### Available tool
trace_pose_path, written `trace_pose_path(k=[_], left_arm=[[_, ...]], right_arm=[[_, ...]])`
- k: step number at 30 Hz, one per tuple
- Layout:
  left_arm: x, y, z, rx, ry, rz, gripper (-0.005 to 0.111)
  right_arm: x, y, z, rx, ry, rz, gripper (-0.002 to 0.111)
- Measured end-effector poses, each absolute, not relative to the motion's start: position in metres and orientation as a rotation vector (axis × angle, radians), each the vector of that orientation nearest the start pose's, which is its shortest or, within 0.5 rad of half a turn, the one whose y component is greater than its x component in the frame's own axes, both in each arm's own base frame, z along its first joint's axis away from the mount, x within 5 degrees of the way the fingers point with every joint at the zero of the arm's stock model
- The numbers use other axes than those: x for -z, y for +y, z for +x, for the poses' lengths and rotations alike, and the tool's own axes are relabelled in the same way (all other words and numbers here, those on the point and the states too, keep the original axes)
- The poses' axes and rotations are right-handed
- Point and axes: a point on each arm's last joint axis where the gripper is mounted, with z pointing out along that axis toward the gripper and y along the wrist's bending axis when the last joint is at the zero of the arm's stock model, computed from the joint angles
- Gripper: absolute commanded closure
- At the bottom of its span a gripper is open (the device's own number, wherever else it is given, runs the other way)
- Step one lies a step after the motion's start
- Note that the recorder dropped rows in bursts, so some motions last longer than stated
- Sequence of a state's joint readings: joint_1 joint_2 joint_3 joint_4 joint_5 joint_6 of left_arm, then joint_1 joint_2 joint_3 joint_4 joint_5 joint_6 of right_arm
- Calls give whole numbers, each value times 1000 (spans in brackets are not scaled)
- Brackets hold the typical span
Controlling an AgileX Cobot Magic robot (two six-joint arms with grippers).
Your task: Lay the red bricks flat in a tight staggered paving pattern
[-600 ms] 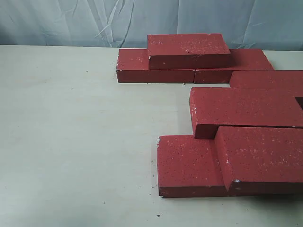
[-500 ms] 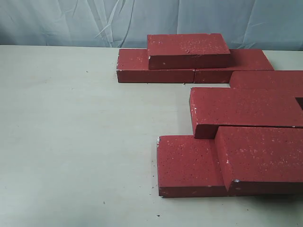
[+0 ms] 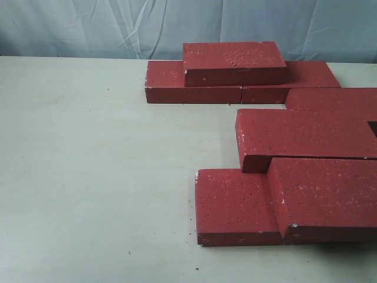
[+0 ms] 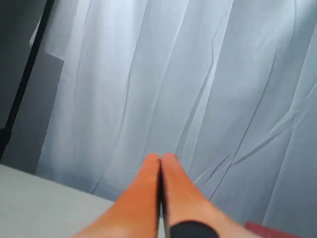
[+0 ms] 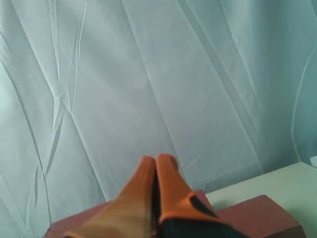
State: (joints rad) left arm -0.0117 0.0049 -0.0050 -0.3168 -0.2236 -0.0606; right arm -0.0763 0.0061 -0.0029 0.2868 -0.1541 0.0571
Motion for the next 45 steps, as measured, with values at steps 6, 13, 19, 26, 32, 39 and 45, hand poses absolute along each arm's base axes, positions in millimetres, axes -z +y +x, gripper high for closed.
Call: trace_pose_path(k=[6,13,19,26,32,39,45], left_arm=[[-272,1,43,412,1022,-243,107],[-314,-6,74,417,1128,-186,107],[-340,-13,134,446,1306,-148,107],[-348,-16,196,304,1520,-44,107],[-328,-38,228,222,1735,116,107],[-310,-79,249,72,1955,334,107],[-292,-107,261,-21,2121,505,107]], right_arm=[[-292,-8,41,-234,1120,305,109],[-344,-9,59,-253,1130,321,109],[-383,-10,89,-184,1186,262,109],[-401,-10,125,-49,1362,145,109],[-384,-13,164,66,1606,69,109],[-346,-20,215,135,1964,26,109],[-322,-25,245,196,2206,-38,109]])
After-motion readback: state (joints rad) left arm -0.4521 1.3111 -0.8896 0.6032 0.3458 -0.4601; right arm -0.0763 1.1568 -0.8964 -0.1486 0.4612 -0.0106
